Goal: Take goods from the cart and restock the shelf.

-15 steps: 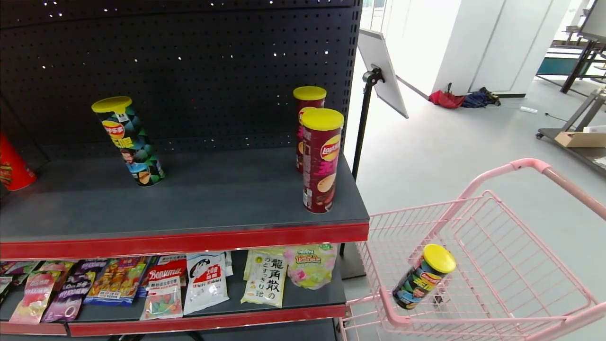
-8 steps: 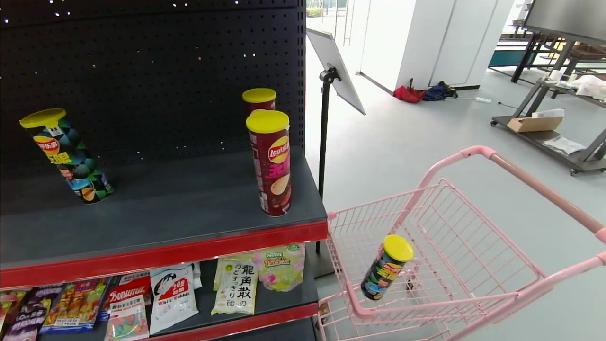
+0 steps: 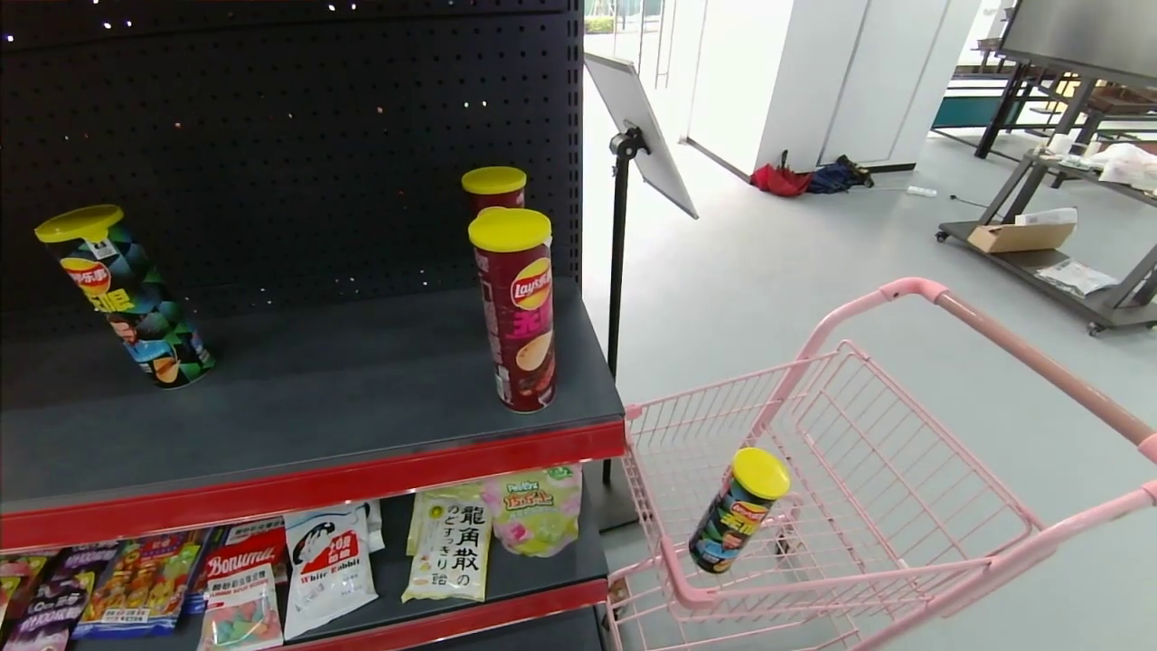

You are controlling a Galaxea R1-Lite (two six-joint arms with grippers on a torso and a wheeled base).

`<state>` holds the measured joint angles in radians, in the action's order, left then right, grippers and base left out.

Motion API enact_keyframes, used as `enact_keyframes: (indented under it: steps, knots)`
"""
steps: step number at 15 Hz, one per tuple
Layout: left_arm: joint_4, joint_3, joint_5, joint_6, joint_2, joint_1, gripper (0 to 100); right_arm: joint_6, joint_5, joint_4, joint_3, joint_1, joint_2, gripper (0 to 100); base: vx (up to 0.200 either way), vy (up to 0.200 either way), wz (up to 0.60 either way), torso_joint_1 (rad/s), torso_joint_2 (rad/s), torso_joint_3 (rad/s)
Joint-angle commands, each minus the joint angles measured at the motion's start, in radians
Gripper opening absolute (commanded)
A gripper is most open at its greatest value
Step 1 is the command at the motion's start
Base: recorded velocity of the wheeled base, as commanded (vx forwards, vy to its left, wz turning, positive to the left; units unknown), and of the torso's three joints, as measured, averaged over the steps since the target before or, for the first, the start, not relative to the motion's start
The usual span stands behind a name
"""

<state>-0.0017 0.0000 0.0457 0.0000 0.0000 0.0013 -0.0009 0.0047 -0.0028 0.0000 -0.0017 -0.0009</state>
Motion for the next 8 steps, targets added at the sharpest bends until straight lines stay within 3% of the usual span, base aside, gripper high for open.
enact_keyframes:
  steps: [1,8]
  knots:
    - [0.0,0.0,0.0,0.0,0.0,0.0,100,-0.001,0.001,0.0,0.0,0.0,0.001,100,0.0,0.0,0.0,-0.144,0.33,0.188]
    - [0.0,0.0,0.0,0.0,0.0,0.0,100,0.001,0.001,0.0,0.0,0.0,0.001,100,0.0,0.0,0.0,-0.141,0.37,0.216]
